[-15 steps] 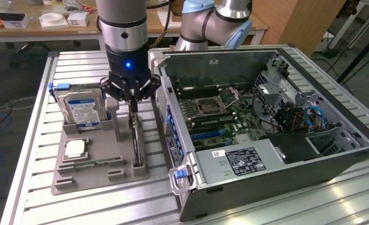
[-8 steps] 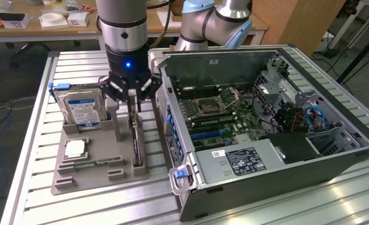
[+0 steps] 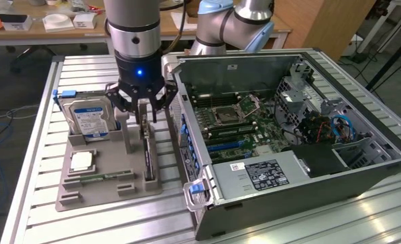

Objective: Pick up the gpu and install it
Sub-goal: 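Pick up the gpu and move the gpu toward the slot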

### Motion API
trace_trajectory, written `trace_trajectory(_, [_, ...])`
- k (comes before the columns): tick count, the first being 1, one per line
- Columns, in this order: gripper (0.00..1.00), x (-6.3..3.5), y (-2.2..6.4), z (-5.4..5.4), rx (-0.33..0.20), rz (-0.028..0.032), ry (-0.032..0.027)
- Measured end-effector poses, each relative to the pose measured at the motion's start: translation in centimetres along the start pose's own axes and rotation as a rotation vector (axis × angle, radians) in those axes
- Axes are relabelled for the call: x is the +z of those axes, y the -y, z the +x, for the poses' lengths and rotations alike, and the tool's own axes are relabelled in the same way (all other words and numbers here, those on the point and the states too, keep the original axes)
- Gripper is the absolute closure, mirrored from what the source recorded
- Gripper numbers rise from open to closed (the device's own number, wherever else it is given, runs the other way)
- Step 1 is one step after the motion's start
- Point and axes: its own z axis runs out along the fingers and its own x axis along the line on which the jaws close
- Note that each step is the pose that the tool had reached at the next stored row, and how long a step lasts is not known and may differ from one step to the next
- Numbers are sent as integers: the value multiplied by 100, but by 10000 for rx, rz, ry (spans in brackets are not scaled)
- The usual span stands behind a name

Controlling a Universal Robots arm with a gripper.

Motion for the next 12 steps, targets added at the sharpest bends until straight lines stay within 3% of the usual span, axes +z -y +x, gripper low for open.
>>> trace_trajectory(7, [59, -2, 177, -14, -2, 61, 5])
trace_trajectory(12, [59, 10, 284, -22, -2, 72, 6])
